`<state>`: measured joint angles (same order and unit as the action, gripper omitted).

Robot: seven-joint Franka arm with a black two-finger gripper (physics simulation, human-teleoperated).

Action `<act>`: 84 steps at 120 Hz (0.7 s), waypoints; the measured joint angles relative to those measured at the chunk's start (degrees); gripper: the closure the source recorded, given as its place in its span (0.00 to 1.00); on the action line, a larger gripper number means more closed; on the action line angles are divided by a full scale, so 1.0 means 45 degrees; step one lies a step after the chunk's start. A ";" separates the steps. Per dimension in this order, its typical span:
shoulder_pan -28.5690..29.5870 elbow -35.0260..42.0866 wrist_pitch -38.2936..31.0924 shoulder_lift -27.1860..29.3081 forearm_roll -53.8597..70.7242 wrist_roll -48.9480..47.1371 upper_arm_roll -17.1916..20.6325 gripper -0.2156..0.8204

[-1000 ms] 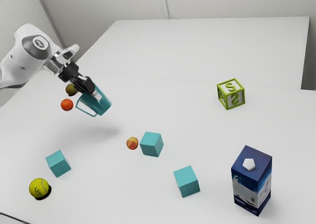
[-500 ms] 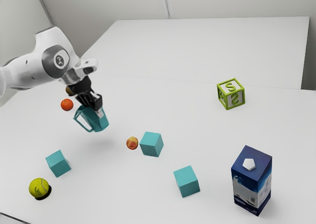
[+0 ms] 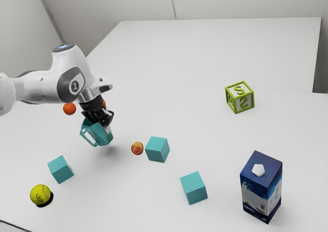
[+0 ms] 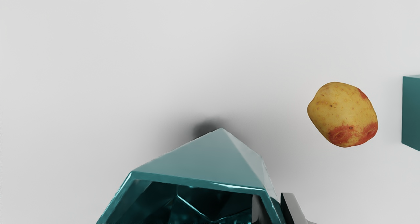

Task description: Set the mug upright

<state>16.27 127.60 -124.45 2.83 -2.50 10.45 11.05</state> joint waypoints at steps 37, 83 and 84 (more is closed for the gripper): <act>-0.0268 0.0260 -0.1436 -0.0609 0.0605 -0.1452 0.0199 0.96; -0.0489 0.0263 -0.1961 -0.1166 0.1381 -0.2828 0.0147 0.96; -0.0478 0.0263 -0.1964 -0.1173 0.1386 -0.2852 0.0147 0.96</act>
<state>14.13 128.78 -133.29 -2.45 3.74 -2.38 11.71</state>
